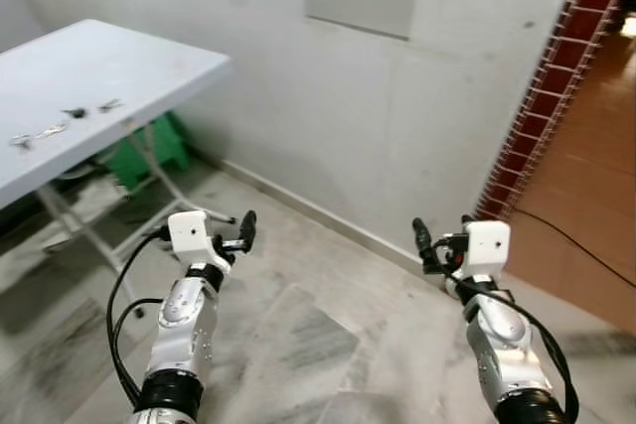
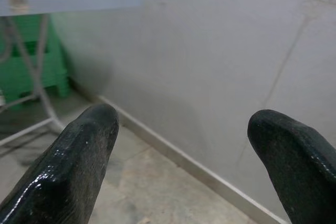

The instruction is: Hang keys on a hook

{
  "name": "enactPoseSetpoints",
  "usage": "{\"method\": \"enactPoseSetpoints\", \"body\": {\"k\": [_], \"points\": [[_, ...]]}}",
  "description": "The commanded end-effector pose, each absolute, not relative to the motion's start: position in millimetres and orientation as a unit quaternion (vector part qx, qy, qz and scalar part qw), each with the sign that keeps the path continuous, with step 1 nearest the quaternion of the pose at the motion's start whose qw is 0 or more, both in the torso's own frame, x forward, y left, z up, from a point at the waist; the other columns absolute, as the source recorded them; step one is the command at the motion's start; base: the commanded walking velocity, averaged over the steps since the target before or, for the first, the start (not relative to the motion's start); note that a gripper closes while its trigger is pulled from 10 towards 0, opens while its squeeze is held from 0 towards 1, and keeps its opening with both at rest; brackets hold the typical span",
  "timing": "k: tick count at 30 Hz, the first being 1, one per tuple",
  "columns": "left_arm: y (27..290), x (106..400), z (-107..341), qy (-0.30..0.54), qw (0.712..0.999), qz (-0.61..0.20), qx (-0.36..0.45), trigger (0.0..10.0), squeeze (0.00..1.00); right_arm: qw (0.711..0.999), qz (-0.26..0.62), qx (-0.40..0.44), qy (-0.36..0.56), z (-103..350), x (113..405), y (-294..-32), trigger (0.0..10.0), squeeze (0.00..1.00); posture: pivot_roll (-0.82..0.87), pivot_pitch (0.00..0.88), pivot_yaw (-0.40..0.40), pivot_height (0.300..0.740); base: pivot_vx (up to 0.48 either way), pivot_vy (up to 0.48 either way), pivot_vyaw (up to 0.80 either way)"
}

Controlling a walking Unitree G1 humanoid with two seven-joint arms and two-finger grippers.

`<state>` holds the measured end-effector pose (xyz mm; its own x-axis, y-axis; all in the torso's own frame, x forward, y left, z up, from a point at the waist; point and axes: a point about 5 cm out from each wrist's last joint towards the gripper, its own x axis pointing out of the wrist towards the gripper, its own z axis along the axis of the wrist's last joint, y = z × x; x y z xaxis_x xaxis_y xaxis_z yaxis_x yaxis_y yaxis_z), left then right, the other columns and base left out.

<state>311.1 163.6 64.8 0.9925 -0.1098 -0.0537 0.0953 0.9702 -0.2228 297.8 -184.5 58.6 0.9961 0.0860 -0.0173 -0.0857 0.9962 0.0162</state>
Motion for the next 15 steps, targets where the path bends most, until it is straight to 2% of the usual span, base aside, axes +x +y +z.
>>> {"method": "enactPoseSetpoints", "body": {"k": [1,15], "points": [[159.7,311.0,67.3,0.029,0.993,-0.066,-0.097,10.0,0.0,0.999,0.039,0.004,0.012,57.2,295.3,-191.8,10.0,0.0,-0.05,0.0,0.014,0.74,0.0,0.0,0.8],[161.6,308.4,71.6,0.013,0.994,-0.084,-0.07,10.0,0.0,0.998,0.055,-0.003,0.004,61.8,296.7,-197.3,10.0,0.0,-0.05,0.0,0.015,0.74,0.0,0.0,0.8]]}}
